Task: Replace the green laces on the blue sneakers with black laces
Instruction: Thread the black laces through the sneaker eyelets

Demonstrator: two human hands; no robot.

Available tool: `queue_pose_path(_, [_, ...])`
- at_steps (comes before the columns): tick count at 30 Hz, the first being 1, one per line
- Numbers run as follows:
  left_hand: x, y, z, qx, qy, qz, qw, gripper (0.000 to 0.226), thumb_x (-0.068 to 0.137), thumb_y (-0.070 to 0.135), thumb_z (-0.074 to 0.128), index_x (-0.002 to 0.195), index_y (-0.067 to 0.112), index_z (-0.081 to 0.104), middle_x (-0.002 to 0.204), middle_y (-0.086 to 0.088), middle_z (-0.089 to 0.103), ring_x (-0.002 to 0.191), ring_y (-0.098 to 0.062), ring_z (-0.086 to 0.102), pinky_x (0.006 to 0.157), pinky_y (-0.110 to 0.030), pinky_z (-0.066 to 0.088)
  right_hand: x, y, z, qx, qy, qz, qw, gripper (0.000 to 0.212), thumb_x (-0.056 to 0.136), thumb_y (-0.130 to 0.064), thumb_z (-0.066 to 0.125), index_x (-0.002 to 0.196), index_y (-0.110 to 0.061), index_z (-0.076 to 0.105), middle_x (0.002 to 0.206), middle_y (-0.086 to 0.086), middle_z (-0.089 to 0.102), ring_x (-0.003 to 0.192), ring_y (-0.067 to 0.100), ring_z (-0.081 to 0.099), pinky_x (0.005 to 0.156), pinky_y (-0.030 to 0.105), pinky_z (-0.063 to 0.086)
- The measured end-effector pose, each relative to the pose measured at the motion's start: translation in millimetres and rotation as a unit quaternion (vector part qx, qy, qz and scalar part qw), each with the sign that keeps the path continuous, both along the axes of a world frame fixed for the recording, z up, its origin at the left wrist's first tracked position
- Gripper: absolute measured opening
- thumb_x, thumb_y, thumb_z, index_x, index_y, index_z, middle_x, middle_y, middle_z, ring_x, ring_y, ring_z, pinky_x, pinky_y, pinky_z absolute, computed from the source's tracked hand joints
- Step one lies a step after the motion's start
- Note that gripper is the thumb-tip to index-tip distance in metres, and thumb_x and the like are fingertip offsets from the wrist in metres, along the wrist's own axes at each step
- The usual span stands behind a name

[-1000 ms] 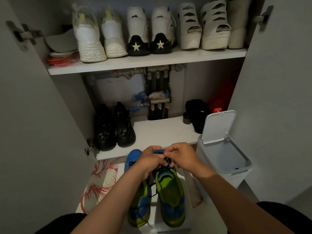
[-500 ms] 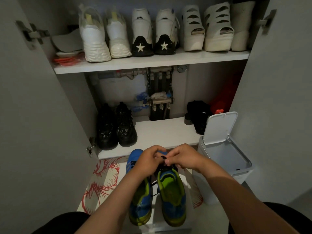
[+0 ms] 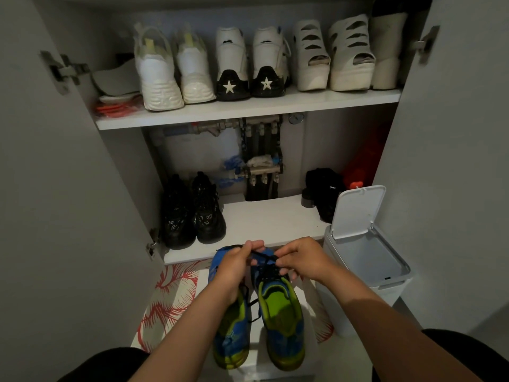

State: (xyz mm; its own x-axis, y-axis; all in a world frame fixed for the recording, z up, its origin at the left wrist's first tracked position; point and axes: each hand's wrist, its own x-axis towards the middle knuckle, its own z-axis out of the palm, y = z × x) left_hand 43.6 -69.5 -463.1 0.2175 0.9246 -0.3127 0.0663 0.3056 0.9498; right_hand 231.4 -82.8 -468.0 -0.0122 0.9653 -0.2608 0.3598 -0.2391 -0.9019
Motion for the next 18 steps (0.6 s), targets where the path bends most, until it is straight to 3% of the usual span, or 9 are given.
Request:
queue_pose_path(2, [-4, -3, -1, -0.043, -0.040, 0.000, 0.998, 0.039, 0.108, 0.032, 0.032, 0.110, 0.016, 0.068, 0.098, 0.005, 0.075, 0.064, -0.008, 0.056, 0.048, -0.016, 0.040, 5, -2, -1, 0.010, -0.075, 0.017, 0.997, 0.015, 0.080, -0.006, 0.080, 0.088, -0.018, 0.075, 0.064, 0.005, 0.072, 0.051, 0.010, 0.063, 0.044, 0.022, 0.046])
queue_pose_path(5, [-5, -5, -4, -0.039, 0.009, -0.001, 0.999, 0.040, 0.108, 0.029, 0.033, 0.102, 0.012, 0.068, 0.078, 0.002, 0.071, 0.050, -0.008, 0.049, 0.044, -0.018, 0.035, 9, -6, -1, 0.031, -0.161, 0.041, 0.986, 0.014, 0.077, -0.011, 0.083, 0.074, -0.022, 0.075, 0.059, 0.001, 0.069, 0.046, 0.008, 0.059, 0.044, 0.019, 0.046])
queue_pose_path(8, [-11, 0, -6, 0.046, 0.168, 0.002, 0.985, 0.039, 0.104, 0.026, 0.039, 0.086, 0.014, 0.071, 0.067, 0.000, 0.061, 0.060, -0.017, 0.055, 0.060, -0.028, 0.046, 17, -8, 0, 0.036, -0.215, 0.045, 0.975, 0.011, 0.080, -0.006, 0.078, 0.071, -0.013, 0.075, 0.067, 0.005, 0.072, 0.055, 0.011, 0.064, 0.056, 0.024, 0.055])
queue_pose_path(11, [-21, -2, -9, 0.101, 0.321, -0.061, 0.940, 0.036, 0.101, 0.025, 0.044, 0.076, 0.014, 0.068, 0.075, -0.006, 0.066, 0.077, -0.023, 0.062, 0.075, -0.033, 0.047, 28, -11, -1, 0.014, -0.351, 0.043, 0.935, 0.015, 0.085, -0.007, 0.066, 0.073, -0.014, 0.071, 0.088, 0.008, 0.075, 0.085, 0.021, 0.070, 0.079, 0.031, 0.056])
queue_pose_path(15, [-25, -8, -15, 0.159, 0.434, -0.084, 0.883, 0.020, 0.100, 0.022, 0.045, 0.098, 0.012, 0.062, 0.101, -0.012, 0.068, 0.096, -0.029, 0.063, 0.077, -0.032, 0.047, 24, -19, -5, -0.026, -0.448, 0.059, 0.892, 0.013, 0.090, -0.019, 0.061, 0.099, -0.014, 0.070, 0.107, 0.009, 0.070, 0.101, 0.028, 0.067, 0.085, 0.032, 0.053])
queue_pose_path(17, [-29, -8, -11, 0.190, 0.460, -0.091, 0.863, 0.020, 0.096, 0.016, 0.047, 0.115, 0.015, 0.054, 0.112, -0.011, 0.064, 0.103, -0.030, 0.061, 0.074, -0.030, 0.043, 20, -19, -8, -0.031, -0.425, 0.089, 0.900, 0.019, 0.089, -0.014, 0.059, 0.105, -0.018, 0.069, 0.119, 0.008, 0.068, 0.112, 0.026, 0.064, 0.091, 0.031, 0.051])
queue_pose_path(18, [-31, -8, -9, 0.198, 0.467, -0.102, 0.856, 0.026, 0.093, 0.016, 0.048, 0.120, 0.018, 0.048, 0.113, -0.011, 0.062, 0.102, -0.030, 0.060, 0.072, -0.030, 0.041, 18, -19, -9, -0.030, -0.395, 0.105, 0.912, 0.033, 0.089, -0.011, 0.059, 0.119, -0.020, 0.067, 0.128, 0.005, 0.065, 0.118, 0.024, 0.061, 0.096, 0.029, 0.049])
